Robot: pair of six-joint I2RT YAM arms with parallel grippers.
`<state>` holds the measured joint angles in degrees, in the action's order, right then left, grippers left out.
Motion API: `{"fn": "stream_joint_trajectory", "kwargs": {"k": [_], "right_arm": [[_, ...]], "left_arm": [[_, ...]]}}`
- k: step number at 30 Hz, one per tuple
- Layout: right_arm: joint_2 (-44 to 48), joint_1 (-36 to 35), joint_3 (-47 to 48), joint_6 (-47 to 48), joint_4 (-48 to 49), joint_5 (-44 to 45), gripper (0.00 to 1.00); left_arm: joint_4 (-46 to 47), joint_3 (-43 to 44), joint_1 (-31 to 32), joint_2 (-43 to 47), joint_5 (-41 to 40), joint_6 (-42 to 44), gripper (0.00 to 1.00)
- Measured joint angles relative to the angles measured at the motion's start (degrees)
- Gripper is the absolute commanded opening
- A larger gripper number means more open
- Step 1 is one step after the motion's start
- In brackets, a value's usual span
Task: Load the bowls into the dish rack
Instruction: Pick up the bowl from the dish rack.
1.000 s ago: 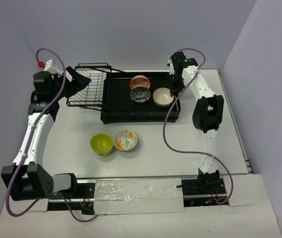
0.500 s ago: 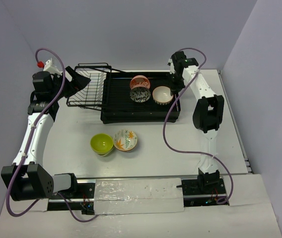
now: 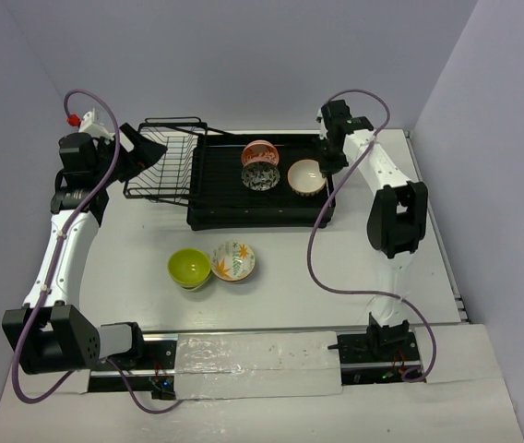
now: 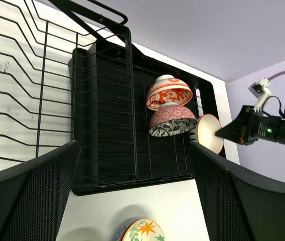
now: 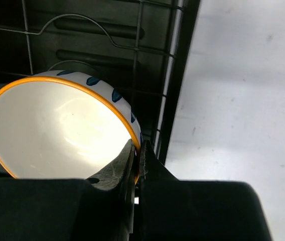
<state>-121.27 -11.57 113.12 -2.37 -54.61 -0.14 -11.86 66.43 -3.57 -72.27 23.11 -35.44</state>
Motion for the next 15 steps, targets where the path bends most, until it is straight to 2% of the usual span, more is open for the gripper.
{"fn": "stream_joint_trajectory", "kwargs": {"k": [15], "right_arm": [[16.9,-5.6,-24.7,-1.1,23.1,7.0,0.00]], "left_arm": [[0.0,0.0,-0.1,0.0,-0.1,0.0,0.96]]}}
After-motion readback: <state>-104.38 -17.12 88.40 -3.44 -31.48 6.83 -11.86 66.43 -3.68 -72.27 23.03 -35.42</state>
